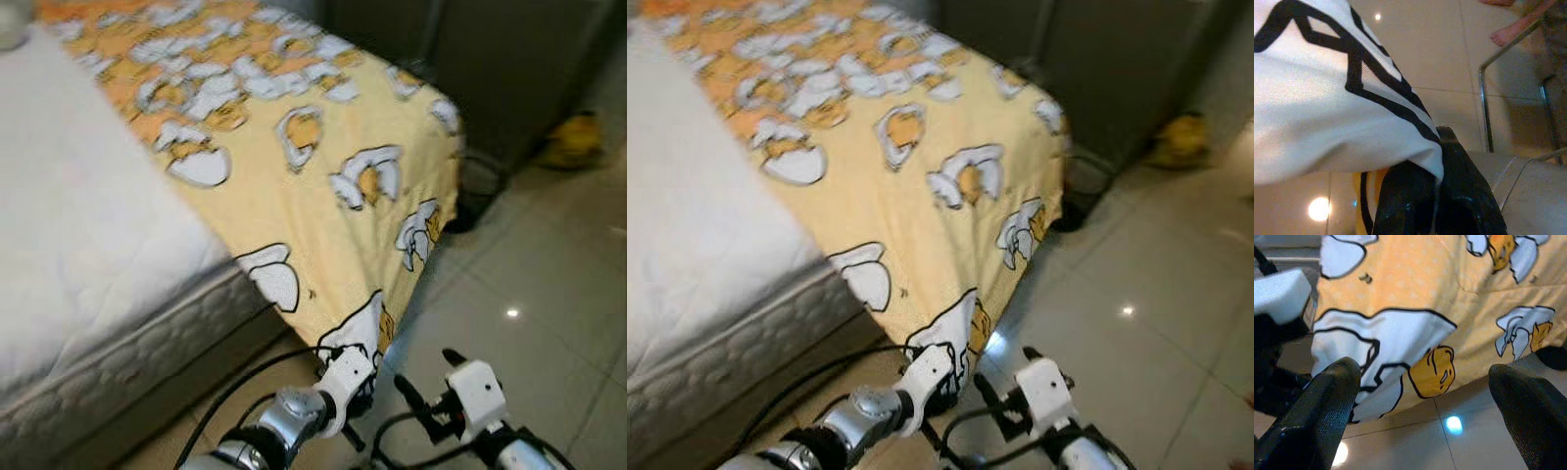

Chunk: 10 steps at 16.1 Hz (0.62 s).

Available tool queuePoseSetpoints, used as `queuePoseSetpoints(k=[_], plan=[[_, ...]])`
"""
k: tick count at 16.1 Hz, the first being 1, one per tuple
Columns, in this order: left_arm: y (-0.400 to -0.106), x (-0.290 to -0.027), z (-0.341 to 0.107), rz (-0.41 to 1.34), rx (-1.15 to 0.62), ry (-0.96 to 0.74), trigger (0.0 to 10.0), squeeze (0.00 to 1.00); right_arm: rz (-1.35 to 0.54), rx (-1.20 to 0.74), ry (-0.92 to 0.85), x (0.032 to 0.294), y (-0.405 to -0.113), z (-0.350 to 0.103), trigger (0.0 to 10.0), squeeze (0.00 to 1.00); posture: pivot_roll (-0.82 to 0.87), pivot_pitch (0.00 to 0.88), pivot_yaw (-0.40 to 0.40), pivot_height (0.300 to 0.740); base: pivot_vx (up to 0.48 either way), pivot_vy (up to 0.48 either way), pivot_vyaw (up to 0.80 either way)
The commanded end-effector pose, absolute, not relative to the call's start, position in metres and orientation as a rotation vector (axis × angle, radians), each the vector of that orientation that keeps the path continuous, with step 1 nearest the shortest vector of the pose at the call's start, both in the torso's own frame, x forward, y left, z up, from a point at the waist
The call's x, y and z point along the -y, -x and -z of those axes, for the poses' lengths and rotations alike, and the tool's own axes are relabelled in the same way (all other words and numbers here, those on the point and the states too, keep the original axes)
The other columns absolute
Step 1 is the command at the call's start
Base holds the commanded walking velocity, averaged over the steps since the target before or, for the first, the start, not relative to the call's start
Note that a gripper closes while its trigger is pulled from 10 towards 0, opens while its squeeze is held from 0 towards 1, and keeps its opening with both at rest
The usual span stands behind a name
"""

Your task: Clean up the room

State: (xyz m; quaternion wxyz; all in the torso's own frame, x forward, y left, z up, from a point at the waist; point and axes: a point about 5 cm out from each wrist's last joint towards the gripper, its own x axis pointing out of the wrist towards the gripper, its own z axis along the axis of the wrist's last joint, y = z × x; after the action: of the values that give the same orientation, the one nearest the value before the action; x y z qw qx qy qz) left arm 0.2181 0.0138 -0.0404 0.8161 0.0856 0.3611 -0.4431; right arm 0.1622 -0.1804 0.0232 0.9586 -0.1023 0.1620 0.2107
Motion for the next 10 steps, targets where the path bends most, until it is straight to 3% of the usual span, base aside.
queuePoseSetpoints(k=[1,5,7,9,10], plan=[[-0.216,0.017,0.029,0.995,-0.716,-0.203,10.0,1.00,-0.432,-0.331,0.204,0.180,-0.161,-0.025,10.0,0.00,-0.18,0.063,-0.081,0.740,0.000,0.000,0.00],[-0.227,-0.002,0.031,0.914,-0.654,-0.307,10.0,1.00,-0.407,-0.279,0.187,0.179,-0.167,-0.032,10.0,0.00,-0.16,0.058,-0.087,0.740,0.000,0.000,0.00],[-0.261,-0.031,0.012,0.793,-0.473,-0.356,10.0,1.00,-0.358,-0.207,0.177,0.182,-0.178,-0.046,10.0,0.00,-0.14,0.040,-0.079,0.740,0.000,0.000,0.00],[-0.274,-0.042,0.002,0.721,-0.420,-0.296,10.0,1.00,-0.355,-0.190,0.175,0.182,-0.182,-0.049,10.0,0.00,-0.13,0.030,-0.076,0.740,0.000,0.000,0.00],[-0.296,-0.064,-0.016,0.564,-0.328,-0.239,10.0,1.00,-0.345,-0.150,0.175,0.181,-0.191,-0.055,10.0,0.00,-0.10,0.000,-0.064,0.740,0.000,0.000,0.00]])
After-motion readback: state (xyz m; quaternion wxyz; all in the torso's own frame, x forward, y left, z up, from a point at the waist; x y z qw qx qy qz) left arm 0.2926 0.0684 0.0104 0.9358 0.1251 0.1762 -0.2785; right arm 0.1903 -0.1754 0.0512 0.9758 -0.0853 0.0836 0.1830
